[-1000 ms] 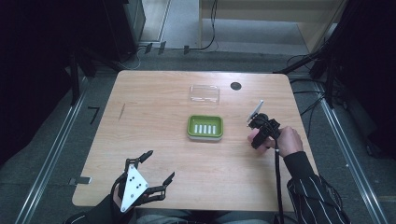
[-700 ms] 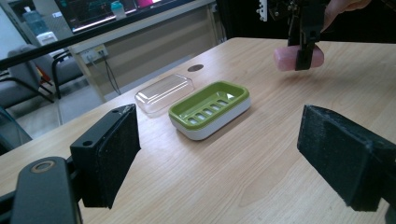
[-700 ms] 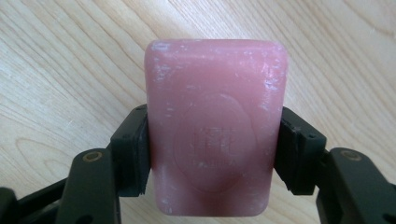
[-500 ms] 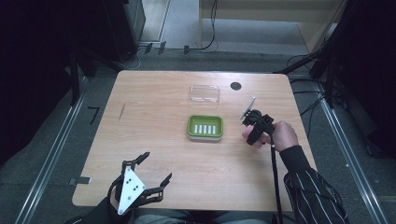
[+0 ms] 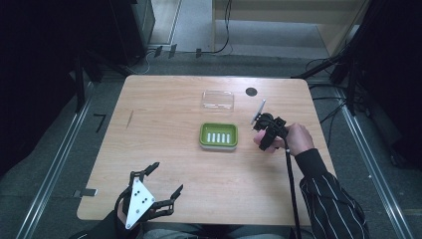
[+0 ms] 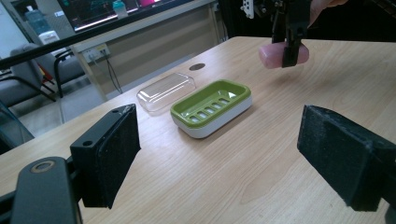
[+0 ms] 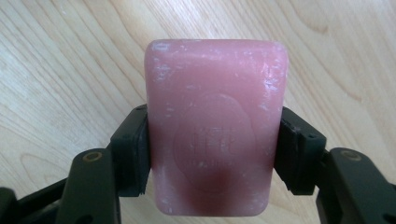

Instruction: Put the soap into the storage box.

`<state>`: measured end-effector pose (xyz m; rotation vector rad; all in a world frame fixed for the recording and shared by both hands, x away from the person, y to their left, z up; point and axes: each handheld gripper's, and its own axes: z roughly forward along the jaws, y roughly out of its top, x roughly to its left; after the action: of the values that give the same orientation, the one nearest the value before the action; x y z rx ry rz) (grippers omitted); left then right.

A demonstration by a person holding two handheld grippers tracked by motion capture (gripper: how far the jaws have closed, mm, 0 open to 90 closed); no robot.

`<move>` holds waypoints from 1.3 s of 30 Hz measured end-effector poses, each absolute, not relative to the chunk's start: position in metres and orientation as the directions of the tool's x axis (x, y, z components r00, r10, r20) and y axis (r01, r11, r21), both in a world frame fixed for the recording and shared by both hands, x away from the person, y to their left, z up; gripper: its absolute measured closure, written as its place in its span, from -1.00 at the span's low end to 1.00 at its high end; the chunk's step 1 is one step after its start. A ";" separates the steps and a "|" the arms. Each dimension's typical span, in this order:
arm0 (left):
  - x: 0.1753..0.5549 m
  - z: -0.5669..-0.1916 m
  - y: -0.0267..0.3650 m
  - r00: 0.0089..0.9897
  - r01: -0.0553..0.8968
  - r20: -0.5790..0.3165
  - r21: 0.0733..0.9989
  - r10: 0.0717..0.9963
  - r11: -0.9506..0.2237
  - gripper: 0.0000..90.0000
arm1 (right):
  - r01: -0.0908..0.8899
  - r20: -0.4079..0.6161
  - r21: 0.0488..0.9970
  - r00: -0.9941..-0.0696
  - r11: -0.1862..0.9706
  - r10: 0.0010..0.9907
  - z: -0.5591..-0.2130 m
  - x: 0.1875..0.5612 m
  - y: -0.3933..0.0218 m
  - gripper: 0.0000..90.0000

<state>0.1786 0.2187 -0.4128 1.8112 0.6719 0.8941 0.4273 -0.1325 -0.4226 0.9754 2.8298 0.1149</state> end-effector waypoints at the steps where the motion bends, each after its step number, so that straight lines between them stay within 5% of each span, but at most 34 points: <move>1: 0.179 -0.413 0.219 0.578 0.055 0.278 0.925 0.767 -0.376 -0.70 | 0.604 -0.112 0.118 -0.781 0.788 0.615 -0.422 0.428 -0.131 -0.13; 39: 0.170 -0.413 0.228 0.542 0.072 0.275 0.926 0.794 -0.370 -0.70 | 0.434 -0.157 0.138 -0.878 0.890 0.452 -0.404 0.450 -0.095 -0.13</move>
<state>0.1697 0.2281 -0.4131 1.7983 0.7183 0.9219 0.4503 -0.0955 -0.4039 0.6791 2.8733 0.1464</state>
